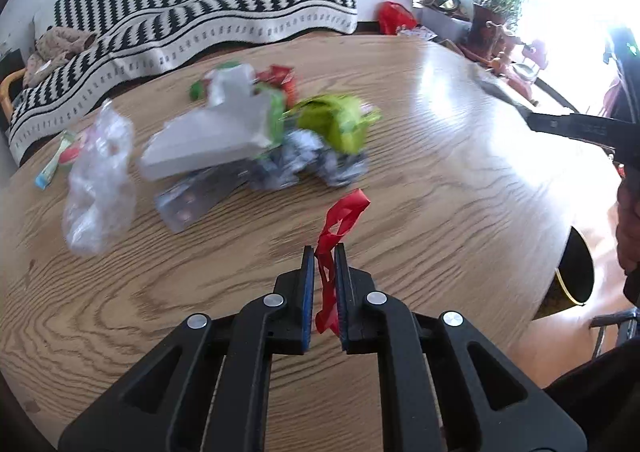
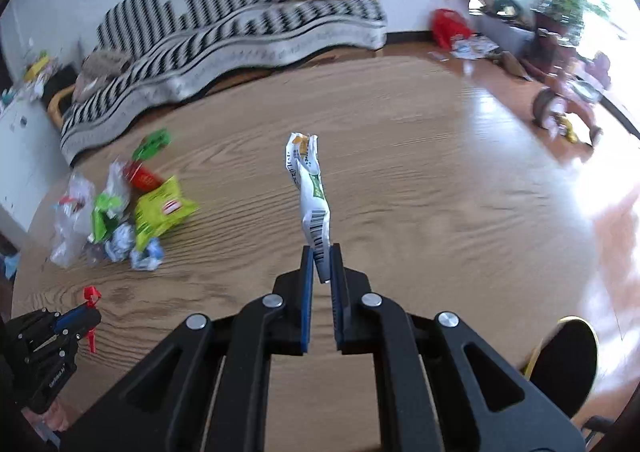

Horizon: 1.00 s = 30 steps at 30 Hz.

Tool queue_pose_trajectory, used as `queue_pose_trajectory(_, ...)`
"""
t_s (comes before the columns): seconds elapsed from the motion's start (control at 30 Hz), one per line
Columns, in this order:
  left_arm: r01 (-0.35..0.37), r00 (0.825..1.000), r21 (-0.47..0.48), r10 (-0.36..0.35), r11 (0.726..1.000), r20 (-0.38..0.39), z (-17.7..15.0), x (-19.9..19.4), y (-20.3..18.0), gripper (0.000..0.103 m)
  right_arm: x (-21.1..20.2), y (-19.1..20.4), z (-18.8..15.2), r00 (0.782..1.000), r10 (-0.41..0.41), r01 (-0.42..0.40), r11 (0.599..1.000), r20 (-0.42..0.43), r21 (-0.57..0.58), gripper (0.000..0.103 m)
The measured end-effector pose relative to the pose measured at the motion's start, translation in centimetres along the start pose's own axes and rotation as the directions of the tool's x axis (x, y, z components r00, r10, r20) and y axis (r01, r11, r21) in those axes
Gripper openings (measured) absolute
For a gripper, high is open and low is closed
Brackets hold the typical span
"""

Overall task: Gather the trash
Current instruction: 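Carry both items over the bin and open both tools to drop them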

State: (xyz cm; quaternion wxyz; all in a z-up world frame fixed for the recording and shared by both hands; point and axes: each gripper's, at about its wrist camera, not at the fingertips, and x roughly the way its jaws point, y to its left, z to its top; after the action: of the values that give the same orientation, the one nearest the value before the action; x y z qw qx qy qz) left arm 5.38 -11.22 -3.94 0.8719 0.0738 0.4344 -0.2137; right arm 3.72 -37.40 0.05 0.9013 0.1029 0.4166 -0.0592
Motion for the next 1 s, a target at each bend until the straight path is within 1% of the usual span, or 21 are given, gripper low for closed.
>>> queue_pose_trajectory(0.1,0.032,0.999,0.018,-0.033,0.999,0.017,0.7,-0.1,-2.7,0.009,-2.5,-4.9,-0.2,0.999,-0.037,0.035,0.997,0.036,0.064,0.009)
queue_pose_trajectory(0.2,0.068,0.997,0.051,-0.07,0.996,0.034,1.7,-0.4,-5.9,0.009,-5.8,-11.5,-1.3,0.992,-0.105,0.093,0.984,0.071,0.15,0.009)
queue_pose_trajectory(0.3,0.118,0.99,0.121,-0.125,0.986,0.057,2.3,-1.0,-10.5,0.009,-8.4,-17.0,-2.7,0.981,-0.171,0.148,0.963,0.088,0.227,0.009)
queue_pose_trajectory(0.37,0.176,0.982,0.157,-0.185,0.972,0.044,2.7,-0.5,-14.5,0.009,-10.0,-21.0,-4.1,0.972,-0.218,0.185,0.94,0.086,0.285,0.009)
queue_pose_trajectory(0.4,0.206,0.976,0.171,-0.214,0.964,0.031,2.9,-0.1,-16.4,0.009,-10.6,-22.5,-4.8,0.968,-0.238,0.202,0.93,0.084,0.308,0.009)
queue_pose_trajectory(0.43,0.241,0.969,0.191,-0.248,0.951,0.015,3.0,0.6,-19.3,0.009,-11.3,-24.3,-5.6,0.961,-0.264,0.224,0.916,0.078,0.333,0.009)
queue_pose_trajectory(0.5,0.293,0.955,0.217,-0.298,0.931,-0.01,3.1,1.6,-23.4,0.009,-12.4,-27.2,-7.1,0.954,-0.293,0.25,0.894,0.064,0.372,0.009)
queue_pose_trajectory(0.6,0.391,0.92,0.237,-0.384,0.889,-0.076,3.0,3.7,-30.5,0.009,-13.8,-31.5,-9.8,0.941,-0.337,0.294,0.852,0.025,0.432,0.009)
queue_pose_trajectory(0.63,0.42,0.907,0.243,-0.408,0.874,-0.103,2.7,4.6,-33.4,0.009,-13.9,-32.5,-10.5,0.94,-0.34,0.298,0.842,0.012,0.45,0.009)
queue_pose_trajectory(0.67,0.436,0.9,0.249,-0.418,0.865,-0.122,2.5,5.2,-35.1,0.009,-14.0,-33.4,-11.2,0.94,-0.34,0.302,0.831,-0.003,0.467,0.009)
queue_pose_trajectory(0.73,0.474,0.88,0.251,-0.442,0.844,-0.174,1.7,7.0,-39.3,0.009,-13.9,-35.3,-12.8,0.937,-0.345,0.322,0.805,-0.049,0.497,0.009)
queue_pose_trajectory(0.87,0.515,0.852,0.237,-0.461,0.824,-0.25,0.1,9.7,-44.8,0.009,-13.1,-38.0,-15.2,0.937,-0.325,0.34,0.765,-0.127,0.547,0.009)
queue_pose_trajectory(0.93,0.518,0.847,0.233,-0.454,0.823,-0.278,-0.5,11.4,-46.6,0.009,-12.5,-38.6,-16.1,0.935,-0.316,0.35,0.751,-0.161,0.56,0.009)
queue_pose_trajectory(1.0,0.52,0.84,0.221,-0.445,0.825,-0.311,-1.3,13.2,-48.4,0.009,-11.5,-39.2,-16.9,0.929,-0.301,0.369,0.738,-0.214,0.565,0.009)
